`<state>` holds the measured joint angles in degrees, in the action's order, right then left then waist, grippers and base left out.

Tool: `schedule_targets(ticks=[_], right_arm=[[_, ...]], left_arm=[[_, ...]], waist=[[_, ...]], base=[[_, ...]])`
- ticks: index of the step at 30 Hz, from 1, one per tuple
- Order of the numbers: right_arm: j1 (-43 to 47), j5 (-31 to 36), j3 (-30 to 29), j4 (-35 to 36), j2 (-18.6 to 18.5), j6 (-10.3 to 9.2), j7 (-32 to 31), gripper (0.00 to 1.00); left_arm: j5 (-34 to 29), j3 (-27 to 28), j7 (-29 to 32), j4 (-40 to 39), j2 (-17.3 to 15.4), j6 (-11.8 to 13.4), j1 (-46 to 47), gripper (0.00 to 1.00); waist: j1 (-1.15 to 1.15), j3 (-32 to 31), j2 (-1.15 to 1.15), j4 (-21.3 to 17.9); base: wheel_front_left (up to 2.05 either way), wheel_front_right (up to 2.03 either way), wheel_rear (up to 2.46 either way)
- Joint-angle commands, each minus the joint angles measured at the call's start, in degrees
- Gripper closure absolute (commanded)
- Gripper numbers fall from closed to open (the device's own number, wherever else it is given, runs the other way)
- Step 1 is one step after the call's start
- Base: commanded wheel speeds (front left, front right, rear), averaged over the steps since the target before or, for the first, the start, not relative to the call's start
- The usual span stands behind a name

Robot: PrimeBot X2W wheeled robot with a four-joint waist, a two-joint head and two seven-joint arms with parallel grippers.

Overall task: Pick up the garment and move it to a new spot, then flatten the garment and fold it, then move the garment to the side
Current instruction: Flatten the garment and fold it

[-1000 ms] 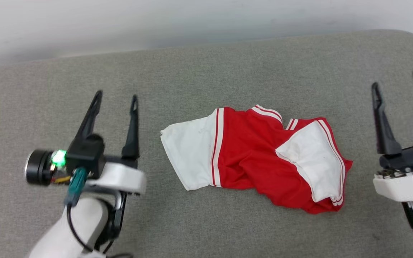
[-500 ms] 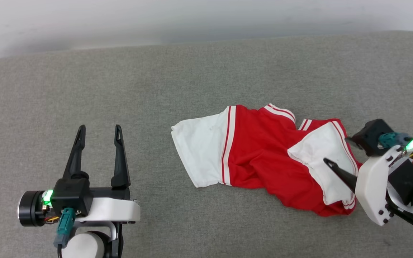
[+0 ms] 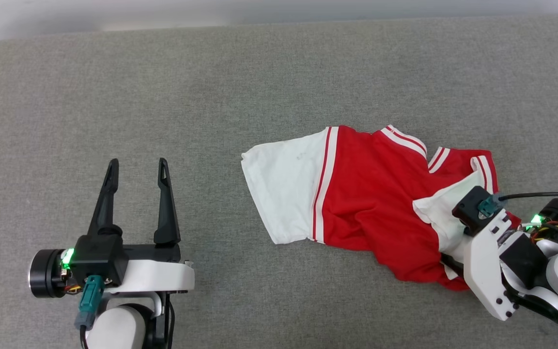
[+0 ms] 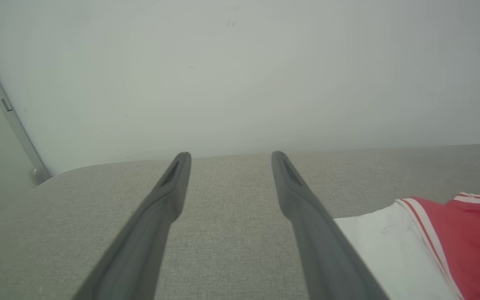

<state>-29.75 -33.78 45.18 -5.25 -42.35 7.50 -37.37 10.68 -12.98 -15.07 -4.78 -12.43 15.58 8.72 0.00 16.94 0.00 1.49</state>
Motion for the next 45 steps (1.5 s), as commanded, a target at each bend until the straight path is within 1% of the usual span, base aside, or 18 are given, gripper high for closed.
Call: schedule_targets(ticks=[1, 2, 3, 8, 12, 16, 20, 23, 26, 28, 31, 33, 37, 39, 42, 43, 44, 45], right_arm=[[0.2, -0.97, 1.55, -1.37, 1.56, -0.02, 1.53, 0.0], [-0.13, -1.14, 1.66, -1.49, 1.58, -0.02, 2.67, 0.61], [-0.44, -1.33, 1.72, -1.36, 1.4, -0.02, 3.73, 1.0], [0.4, -5.92, -1.07, 1.83, 0.55, -0.02, 8.99, 1.0], [1.8, -9.65, -7.42, 4.37, -0.12, -0.03, 13.46, 1.0], [4.57, -12.42, -15.46, 4.1, 0.3, -0.03, 17.92, 1.0], [9.08, -17.85, -24.69, 1.05, 3.31, -0.02, 22.64, 1.0], [12.45, -21.79, -31.28, -3.16, 5.21, -0.03, 26.39, 1.0], [15.72, -25.82, -36.35, -8.14, 7.55, -0.02, 29.87, 1.0], [17.17, -30.63, -40.03, -10.82, 9.84, -0.02, 32.08, 1.0], [19.72, -35.63, -44.67, -14.98, 11.3, -0.02, 35.01, 1.0], [21.01, -37.52, -46.13, -17.97, 12.17, -0.01, 35.95, 1.0], [22.15, -36.63, -46.23, -23.05, 11.93, -0.01, 37.91, 1.0], [21.99, -37.21, -45.95, -24.28, 12.59, -0.02, 38.09, 1.0], [21.79, -35.97, -45.3, -25.06, 11.81, -0.02, 38.92, 1.0], [21.65, -35.3, -44.81, -25.07, 11.38, -0.02, 39.38, 0.62], [21.43, -34.53, -44.84, -24.89, 10.84, -0.02, 40.54, 0.0], [21.26, -33.56, -44.89, -24.81, 10.25, -0.01, 41.61, 0.0]], left_arm=[[-0.62, 0.93, -0.14, 0.2, 0.52, -0.5, -0.15, 0.0], [-0.9, 1.27, -0.14, 0.34, 0.89, -0.85, -0.5, 0.0], [-1.09, 1.66, -0.14, 0.45, 1.24, -1.05, -0.87, 0.0], [-2.16, 3.49, -0.14, 0.97, 2.65, -2.36, -2.46, 0.0], [-2.68, 4.63, -0.14, 0.85, 3.54, -3.28, -3.73, 0.0], [-3.42, 5.44, -0.14, 0.59, 4.35, -4.09, -4.5, 0.0], [-3.95, 6.35, -0.14, 0.58, 4.95, -4.83, -5.23, 0.0], [-4.23, 6.92, -0.14, 0.6, 5.49, -5.28, -5.56, 0.0], [-4.47, 7.32, -0.14, 0.86, 6.0, -5.76, -5.73, 0.0], [-4.7, 7.47, -0.14, 1.07, 6.4, -6.04, -5.73, 0.0], [-4.97, 7.95, -0.14, 1.26, 6.75, -6.46, -5.77, 0.0], [-5.19, 8.24, -0.14, 1.41, 6.98, -6.63, -5.76, 0.0], [-5.55, 8.72, -0.14, 1.83, 7.43, -6.94, -5.87, 0.0], [-5.57, 9.01, -0.14, 1.99, 7.64, -7.11, -5.99, 0.0], [-5.82, 9.13, -0.14, 2.22, 7.85, -7.35, -6.25, 0.0], [-5.92, 9.16, -0.14, 2.39, 7.96, -7.47, -6.3, 0.0], [-6.01, 9.18, -0.14, 2.5, 8.01, -7.45, -6.37, 0.0], [-6.04, 9.21, -0.14, 2.67, 8.1, -7.51, -6.48, 0.0]], waist=[[0.0, -0.07, 0.0, -0.33], [0.0, -0.34, 0.0, -0.56], [0.0, -0.67, 0.0, -0.85], [0.0, -2.9, 0.0, -2.32], [0.0, -3.99, 0.0, -3.21], [0.0, -4.25, 0.0, -3.57], [0.0, -3.89, 0.0, -3.58], [0.0, -3.42, 0.0, -3.34], [0.0, -3.06, 0.0, -2.97], [0.0, -2.9, 0.0, -2.75], [0.0, -2.73, 0.0, -2.56], [0.0, -2.72, 0.0, -2.53], [0.0, -2.99, 0.0, -2.59], [0.0, -3.25, 0.0, -2.84], [0.0, -3.61, 0.0, -3.13], [0.0, -3.87, 0.0, -3.24], [0.0, -4.13, 0.0, -3.32], [0.0, -4.45, 0.0, -3.36]], base=[[0.0, 0.0, 0.0], [0.0, 0.0, 0.0], [0.0, 0.0, 0.0], [0.0, 0.0, 0.0], [0.0, 0.0, 0.0], [0.0, 0.0, 0.0], [0.0, 0.0, 0.0], [0.0, 0.0, 0.0], [0.0, 0.0, 0.0], [0.0, 0.0, 0.0], [0.0, 0.0, 0.0], [0.0, 0.0, 0.0], [0.0, 0.0, 0.0], [0.0, 0.0, 0.0], [0.0, 0.0, 0.0], [0.0, 0.0, 0.0], [0.0, 0.0, 0.0], [0.0, 0.0, 0.0]])
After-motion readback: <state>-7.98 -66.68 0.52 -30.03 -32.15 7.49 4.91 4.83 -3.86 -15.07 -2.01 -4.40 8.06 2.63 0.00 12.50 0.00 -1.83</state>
